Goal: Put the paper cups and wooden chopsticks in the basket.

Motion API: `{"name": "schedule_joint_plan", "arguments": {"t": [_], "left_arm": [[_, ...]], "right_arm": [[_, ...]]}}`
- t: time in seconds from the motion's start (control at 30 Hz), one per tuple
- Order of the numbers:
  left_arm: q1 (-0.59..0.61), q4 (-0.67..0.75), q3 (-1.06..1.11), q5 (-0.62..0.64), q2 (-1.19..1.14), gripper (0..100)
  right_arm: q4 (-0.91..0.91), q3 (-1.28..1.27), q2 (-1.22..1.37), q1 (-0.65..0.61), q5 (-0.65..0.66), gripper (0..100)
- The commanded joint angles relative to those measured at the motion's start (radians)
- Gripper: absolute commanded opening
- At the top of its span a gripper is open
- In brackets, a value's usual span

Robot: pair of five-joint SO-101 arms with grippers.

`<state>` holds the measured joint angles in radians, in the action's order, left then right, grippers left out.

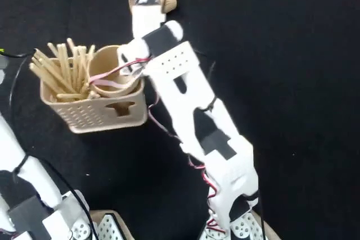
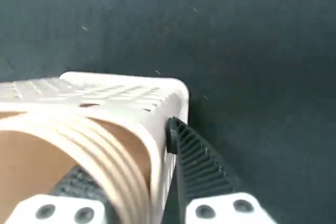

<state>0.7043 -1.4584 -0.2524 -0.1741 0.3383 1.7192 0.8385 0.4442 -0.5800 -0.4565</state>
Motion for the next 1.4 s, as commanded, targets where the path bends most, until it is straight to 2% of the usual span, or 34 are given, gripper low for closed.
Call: {"name": "schedule_joint_plan", "arguments": {"t": [0.0, 0.13, 0.37, 0.57, 0.67, 0.87, 1.1, 1.37], "left_arm": [[-0.005, 0.183, 0.125, 0.006, 0.023, 24], [-0.033, 0.290, 0.216, 0.040, 0.017, 24], [-0.143, 0.503, 0.367, 0.123, 0.015, 24], [-0.286, 0.740, 0.499, 0.158, 0.009, 24], [-0.340, 0.802, 0.496, 0.158, -0.044, 24], [-0.450, 0.769, 0.311, 0.226, -0.311, 34], [-0.542, 0.555, -0.153, 0.278, -0.698, 34], [-0.591, 0.350, -0.762, 0.330, -1.111, 34]], "right_arm": [[0.048, 0.134, -0.031, 0.080, -0.012, 1.1], [0.048, 0.047, -0.139, 0.150, 0.014, 1.1], [0.048, -0.315, -0.473, 0.265, 0.072, 1.1], [0.046, -0.552, -0.737, 0.512, 0.190, 1.1], [0.041, -0.641, -0.803, 0.608, 0.255, 1.1], [0.038, -0.639, -0.820, 0.839, 0.361, 1.1], [-0.012, -0.642, -0.820, 1.065, 0.489, 1.1], [-0.017, -0.661, -0.820, 1.115, 0.532, 1.1]]}}
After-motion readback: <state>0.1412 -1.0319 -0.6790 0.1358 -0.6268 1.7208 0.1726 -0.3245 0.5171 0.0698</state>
